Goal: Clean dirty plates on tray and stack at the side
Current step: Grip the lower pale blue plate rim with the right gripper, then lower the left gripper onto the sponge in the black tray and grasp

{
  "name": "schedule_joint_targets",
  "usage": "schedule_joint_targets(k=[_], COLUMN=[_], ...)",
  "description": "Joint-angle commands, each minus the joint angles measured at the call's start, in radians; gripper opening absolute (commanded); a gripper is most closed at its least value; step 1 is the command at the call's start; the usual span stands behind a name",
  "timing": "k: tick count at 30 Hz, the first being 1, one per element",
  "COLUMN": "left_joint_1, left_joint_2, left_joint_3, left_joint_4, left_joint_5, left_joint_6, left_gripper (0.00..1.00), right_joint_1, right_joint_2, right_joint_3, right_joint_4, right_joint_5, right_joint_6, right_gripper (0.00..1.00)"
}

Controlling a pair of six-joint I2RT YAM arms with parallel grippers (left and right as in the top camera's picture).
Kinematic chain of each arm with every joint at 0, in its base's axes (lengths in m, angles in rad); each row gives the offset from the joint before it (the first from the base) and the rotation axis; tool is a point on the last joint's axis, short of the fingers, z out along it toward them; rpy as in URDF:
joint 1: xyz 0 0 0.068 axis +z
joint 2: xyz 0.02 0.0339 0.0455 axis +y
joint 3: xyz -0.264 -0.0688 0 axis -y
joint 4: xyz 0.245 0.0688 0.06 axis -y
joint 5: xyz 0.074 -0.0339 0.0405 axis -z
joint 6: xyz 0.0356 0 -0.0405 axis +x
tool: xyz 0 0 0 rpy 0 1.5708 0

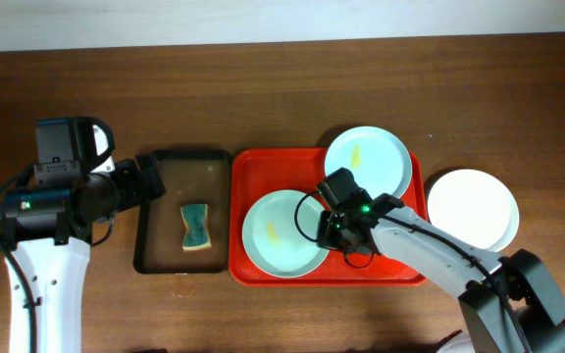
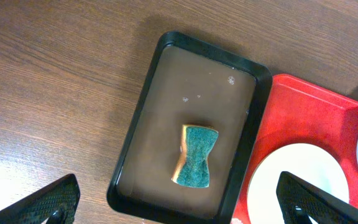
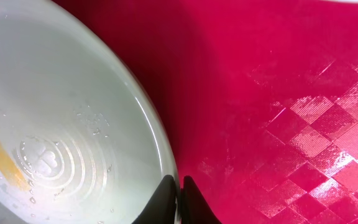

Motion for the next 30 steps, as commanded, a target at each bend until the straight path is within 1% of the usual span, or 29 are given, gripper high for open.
schedule_joint_targets(k=[1, 3, 10, 21, 24, 25, 26, 29, 30], left_joint_1=[0.002, 0.002, 0.002, 0.002, 0.002, 0.002, 0.001, -0.022, -0.04], left_joint_2=[-0.001, -0.001, -0.001, -0.001, -0.001, -0.001, 0.0, 0.005, 0.014], left_joint_3=[0.002, 0.002, 0.002, 0.002, 0.002, 0.001, -0.009, -0.037, -0.053], left_joint_4=[0.002, 0.002, 0.002, 0.006, -0.057, -0.122, -0.153, -0.159, -0.161], left_joint_5=[0.004, 0.004, 0.004, 0.005, 0.058, 0.085, 0.112, 0.109, 0.109], left_joint_6=[-0.01, -0.01, -0.01, -0.01, -0.01, -0.01, -0.009, 0.064, 0.066], left_gripper=[0.99, 0.99, 0.99, 0.99, 0.99, 0.99, 0.99, 0.99, 0.99], right_joint_1=[0.008, 0.008, 0.006, 0.006, 0.006, 0.006, 0.006, 0.006, 0.006], right_joint_2=[0.008, 0.008, 0.007, 0.007, 0.007, 0.007, 0.007, 0.007, 0.007], right_joint_3=[-0.023, -0.027, -0.027, -0.027, -0.027, -0.027, -0.027, -0.027, -0.027], right_joint_4=[0.005, 0.01, 0.032, 0.028, 0.026, 0.026, 0.025, 0.025, 0.025], right_joint_5=[0.019, 0.02, 0.073, 0.073, 0.073, 0.073, 0.073, 0.073, 0.073], right_joint_6=[0.018, 0.019, 0.003, 0.003, 0.003, 0.003, 0.003, 0.003, 0.003], right_gripper=[0.07, 0.04, 0.04, 0.04, 0.04, 0.04, 0.04, 0.04, 0.04])
